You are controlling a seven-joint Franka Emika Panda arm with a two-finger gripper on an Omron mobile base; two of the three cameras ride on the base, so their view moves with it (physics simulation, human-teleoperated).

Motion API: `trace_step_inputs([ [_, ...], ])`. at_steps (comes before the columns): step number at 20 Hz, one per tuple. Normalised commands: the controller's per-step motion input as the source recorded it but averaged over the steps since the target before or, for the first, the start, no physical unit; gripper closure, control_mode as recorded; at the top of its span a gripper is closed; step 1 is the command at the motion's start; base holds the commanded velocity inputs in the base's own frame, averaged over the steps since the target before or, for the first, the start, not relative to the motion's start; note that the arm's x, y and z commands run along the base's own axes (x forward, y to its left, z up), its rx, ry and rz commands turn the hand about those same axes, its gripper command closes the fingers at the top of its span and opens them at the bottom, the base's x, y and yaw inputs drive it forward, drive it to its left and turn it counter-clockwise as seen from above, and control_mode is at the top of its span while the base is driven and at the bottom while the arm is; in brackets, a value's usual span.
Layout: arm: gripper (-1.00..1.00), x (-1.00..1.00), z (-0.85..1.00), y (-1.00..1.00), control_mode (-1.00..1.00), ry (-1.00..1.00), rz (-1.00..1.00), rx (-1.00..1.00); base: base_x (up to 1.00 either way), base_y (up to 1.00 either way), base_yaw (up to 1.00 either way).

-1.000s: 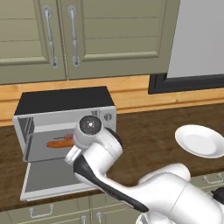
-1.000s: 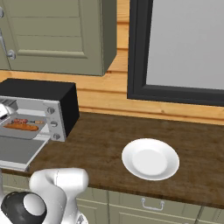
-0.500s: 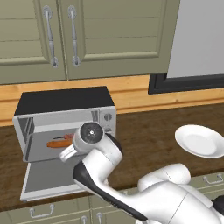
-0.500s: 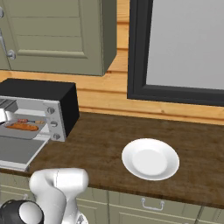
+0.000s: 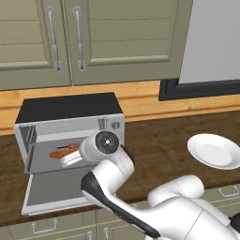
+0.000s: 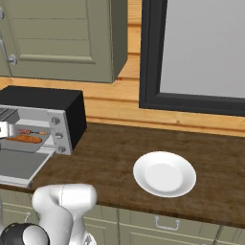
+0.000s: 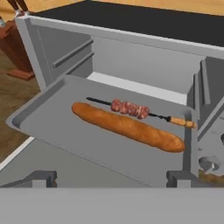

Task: Pick up the kebab skewer and baguette bread, and place them inside the toaster oven. Close the toaster oven door and start by setting the timer.

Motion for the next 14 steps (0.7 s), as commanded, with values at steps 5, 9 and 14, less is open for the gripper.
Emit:
trace_step_inputs([
  [5, -1.00, -0.02, -0.19, 0.02, -1.00, -0.08, -0.06, 0.10, 0.00, 0.00, 0.00],
  [9, -1.00, -0.15, -0.18, 0.07, -1.00, -0.24, -0.18, 0.15, 0.00, 0.00, 0.00],
  [14, -1.00, -0.37, -0.10, 0.06, -1.00, -0.19, -0.16, 0.08, 0.00, 0.00, 0.00],
])
